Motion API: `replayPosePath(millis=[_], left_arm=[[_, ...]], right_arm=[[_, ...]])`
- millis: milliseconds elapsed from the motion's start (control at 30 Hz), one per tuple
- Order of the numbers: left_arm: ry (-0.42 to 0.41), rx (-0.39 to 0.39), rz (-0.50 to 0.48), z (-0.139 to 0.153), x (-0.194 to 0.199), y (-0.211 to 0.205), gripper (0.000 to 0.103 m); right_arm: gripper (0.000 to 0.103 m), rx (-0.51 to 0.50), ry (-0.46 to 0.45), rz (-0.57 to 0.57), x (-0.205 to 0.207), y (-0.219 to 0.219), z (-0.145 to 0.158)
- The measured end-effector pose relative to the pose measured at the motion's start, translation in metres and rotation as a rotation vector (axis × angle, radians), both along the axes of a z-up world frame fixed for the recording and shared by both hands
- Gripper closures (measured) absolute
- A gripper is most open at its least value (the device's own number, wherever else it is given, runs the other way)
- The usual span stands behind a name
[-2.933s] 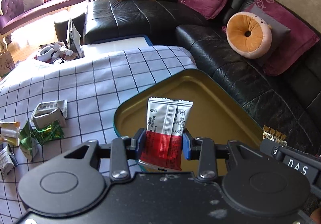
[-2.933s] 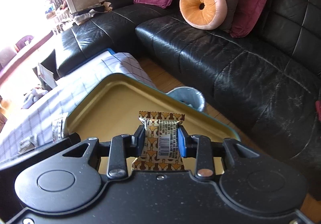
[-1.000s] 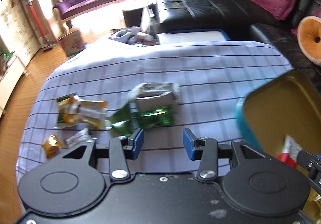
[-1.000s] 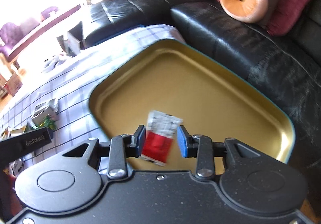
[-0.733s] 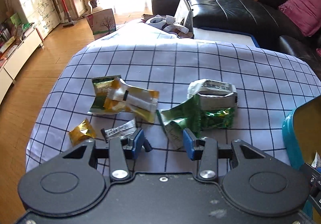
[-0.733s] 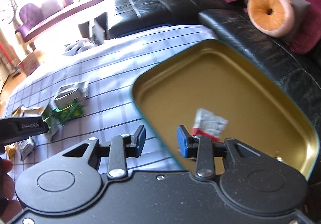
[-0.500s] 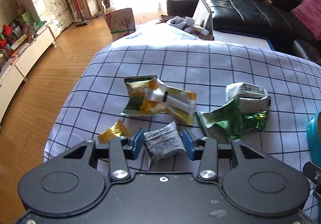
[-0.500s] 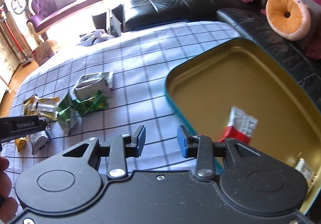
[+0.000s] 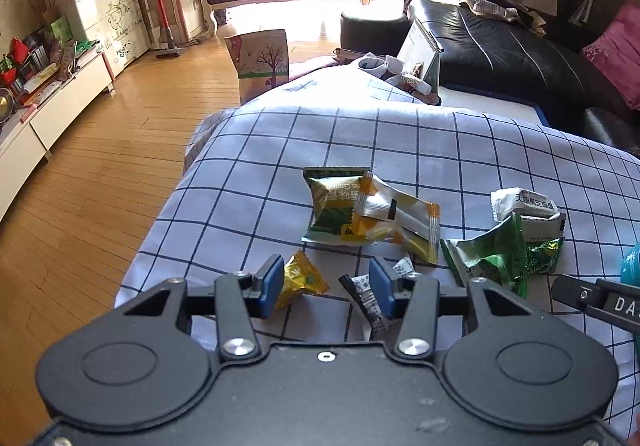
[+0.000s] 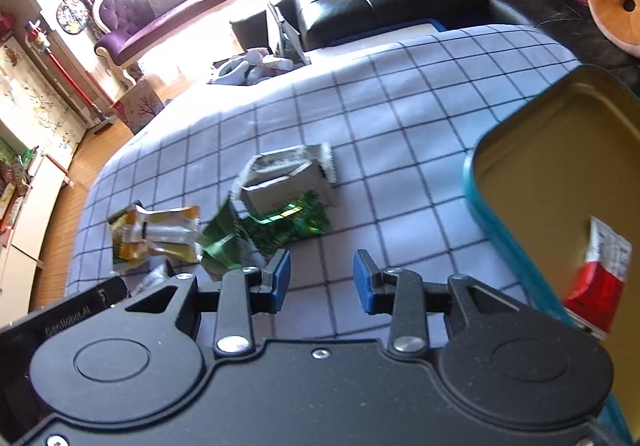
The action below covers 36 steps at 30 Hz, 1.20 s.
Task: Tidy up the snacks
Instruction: 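Move the right gripper back to the snack pile and close on a green packet, then lift the green packet with the right gripper while the left gripper lowers toward a white-wrapped snack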
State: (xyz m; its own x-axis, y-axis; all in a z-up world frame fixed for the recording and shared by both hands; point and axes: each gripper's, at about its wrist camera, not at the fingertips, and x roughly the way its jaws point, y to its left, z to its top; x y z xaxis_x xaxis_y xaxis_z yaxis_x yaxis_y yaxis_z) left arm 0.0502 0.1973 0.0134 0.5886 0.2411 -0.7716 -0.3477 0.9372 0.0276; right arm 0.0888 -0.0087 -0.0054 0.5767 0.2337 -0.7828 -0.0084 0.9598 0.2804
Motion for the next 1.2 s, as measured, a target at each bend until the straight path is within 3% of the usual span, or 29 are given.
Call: replayPosePath(millis=[333,533,733,833,900,967,1200], left_arm=[[0.031,-0.044,0.010,-0.011,0.001,0.021,0.053],[0.022,-0.051,0.025,-0.009,-0.004,0.030,0.053],[0.032,-0.049,0.020,-0.012,-0.004,0.033,0.053],[0.034,-0.047,0.014,-0.012,-0.004,0.033,0.053],[0.035,-0.051,0.013,-0.012,-0.004,0.035,0.053],[0.037,-0.059,0.012,-0.013,-0.003,0.036,0.053],[0.039,-0.050,-0.016,-0.013,-0.004,0.032,0.053]], right_arm=[[0.058,0.037,0.007,-0.018,0.013,0.016,-0.016],[0.055,0.115,-0.061,-0.054,0.007,0.006,-0.006],[0.055,0.160,-0.026,-0.011,0.013,0.019,-0.015],[0.064,0.145,-0.030,-0.014,0.013,0.026,-0.018],[0.088,0.143,-0.035,0.003,0.011,0.027,-0.014],[0.096,0.121,-0.025,0.011,0.009,0.027,-0.011],[0.097,0.128,0.079,-0.025,0.000,0.002,-0.012]])
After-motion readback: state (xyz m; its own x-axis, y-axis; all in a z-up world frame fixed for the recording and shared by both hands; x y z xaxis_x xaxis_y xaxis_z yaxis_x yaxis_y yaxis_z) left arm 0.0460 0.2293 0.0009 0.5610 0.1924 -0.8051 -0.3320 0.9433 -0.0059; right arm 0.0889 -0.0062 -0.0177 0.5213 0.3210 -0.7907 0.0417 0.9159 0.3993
